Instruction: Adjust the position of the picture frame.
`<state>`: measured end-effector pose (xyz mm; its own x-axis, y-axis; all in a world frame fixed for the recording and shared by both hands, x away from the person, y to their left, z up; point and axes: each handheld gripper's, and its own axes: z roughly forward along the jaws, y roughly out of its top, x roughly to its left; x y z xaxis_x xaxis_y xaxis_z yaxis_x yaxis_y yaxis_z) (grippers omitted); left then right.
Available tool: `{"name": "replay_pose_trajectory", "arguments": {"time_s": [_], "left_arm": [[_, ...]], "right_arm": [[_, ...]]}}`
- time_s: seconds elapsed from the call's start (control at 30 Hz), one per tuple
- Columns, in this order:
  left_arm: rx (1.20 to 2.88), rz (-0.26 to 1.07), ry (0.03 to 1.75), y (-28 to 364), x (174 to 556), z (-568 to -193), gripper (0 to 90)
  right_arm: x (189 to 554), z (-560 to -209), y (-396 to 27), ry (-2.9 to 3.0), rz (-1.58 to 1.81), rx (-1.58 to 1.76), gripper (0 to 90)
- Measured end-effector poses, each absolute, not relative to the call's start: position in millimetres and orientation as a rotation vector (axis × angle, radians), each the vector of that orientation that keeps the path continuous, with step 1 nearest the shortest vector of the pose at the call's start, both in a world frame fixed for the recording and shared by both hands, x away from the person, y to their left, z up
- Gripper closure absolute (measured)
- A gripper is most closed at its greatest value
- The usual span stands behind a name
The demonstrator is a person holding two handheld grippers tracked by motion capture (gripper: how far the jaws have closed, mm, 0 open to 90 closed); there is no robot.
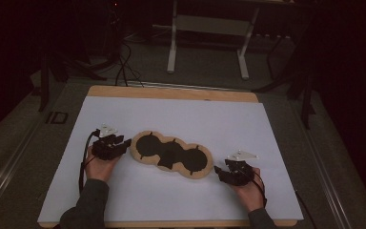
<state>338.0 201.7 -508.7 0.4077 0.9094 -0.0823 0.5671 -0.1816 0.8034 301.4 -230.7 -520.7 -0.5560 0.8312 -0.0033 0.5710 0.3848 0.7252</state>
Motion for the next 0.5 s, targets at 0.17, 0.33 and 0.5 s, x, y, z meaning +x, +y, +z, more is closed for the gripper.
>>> {"name": "replay_pose_trajectory", "arguments": {"time_s": [0.17, 0.33, 0.5], "left_arm": [[1.897, 0.522, 1.256, 196, 345, -514, 75.8], [1.926, 0.557, 1.225, 187, 350, -513, 89.7], [1.953, 0.593, 1.237, 181, 359, -512, 90.0]], "right_arm": [[302, -521, -229, 2.28, 0.98, 1.218, 45.9], [302, -521, -228, 2.281, 0.982, 1.216, 45.9], [302, -520, -229, 2.276, 0.985, 1.223, 46.1]]}}
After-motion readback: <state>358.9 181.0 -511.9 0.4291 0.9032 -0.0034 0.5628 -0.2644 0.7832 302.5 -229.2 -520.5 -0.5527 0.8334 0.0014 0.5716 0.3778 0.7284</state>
